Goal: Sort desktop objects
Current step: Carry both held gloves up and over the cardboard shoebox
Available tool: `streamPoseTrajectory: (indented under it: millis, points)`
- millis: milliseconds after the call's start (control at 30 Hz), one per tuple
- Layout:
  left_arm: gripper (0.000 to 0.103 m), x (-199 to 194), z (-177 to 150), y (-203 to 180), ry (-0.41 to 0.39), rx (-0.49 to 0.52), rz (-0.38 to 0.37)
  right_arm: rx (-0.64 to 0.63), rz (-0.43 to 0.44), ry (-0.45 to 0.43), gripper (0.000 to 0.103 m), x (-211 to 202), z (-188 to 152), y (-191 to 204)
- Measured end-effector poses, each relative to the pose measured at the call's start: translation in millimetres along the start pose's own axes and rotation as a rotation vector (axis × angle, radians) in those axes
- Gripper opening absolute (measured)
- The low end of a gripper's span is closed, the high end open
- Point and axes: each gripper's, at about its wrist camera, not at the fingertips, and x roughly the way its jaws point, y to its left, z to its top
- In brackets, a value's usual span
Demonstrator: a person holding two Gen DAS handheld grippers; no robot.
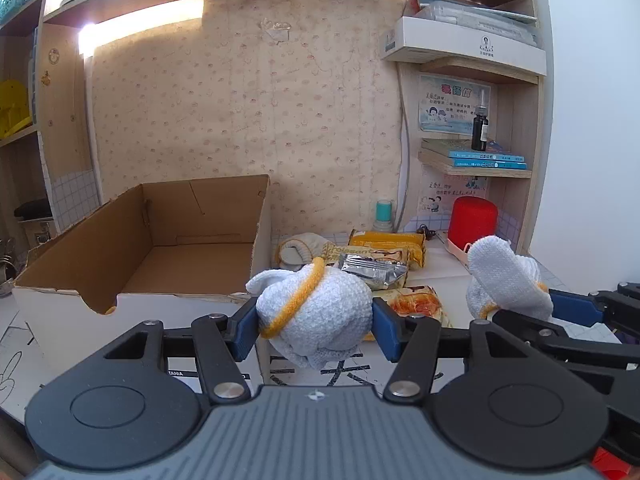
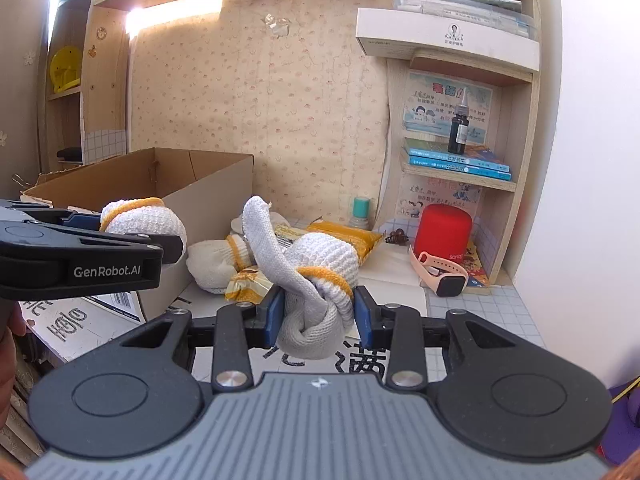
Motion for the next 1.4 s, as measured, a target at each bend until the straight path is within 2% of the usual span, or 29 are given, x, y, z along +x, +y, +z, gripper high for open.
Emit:
streamPoseTrajectory:
  millis: [567,1400]
  points:
    - [0.060,-32.0,20.2,50.4,-0.079,-0.065,0.105,-0.064,0.116,-0.104,0.036,-1.5,48.1,55.7]
    - [0.061,-38.0,22.3,130.6,-0.101,-0.145,0.274,-0.107,0.289,-0.110,0.036,44.6,86.1,131.7]
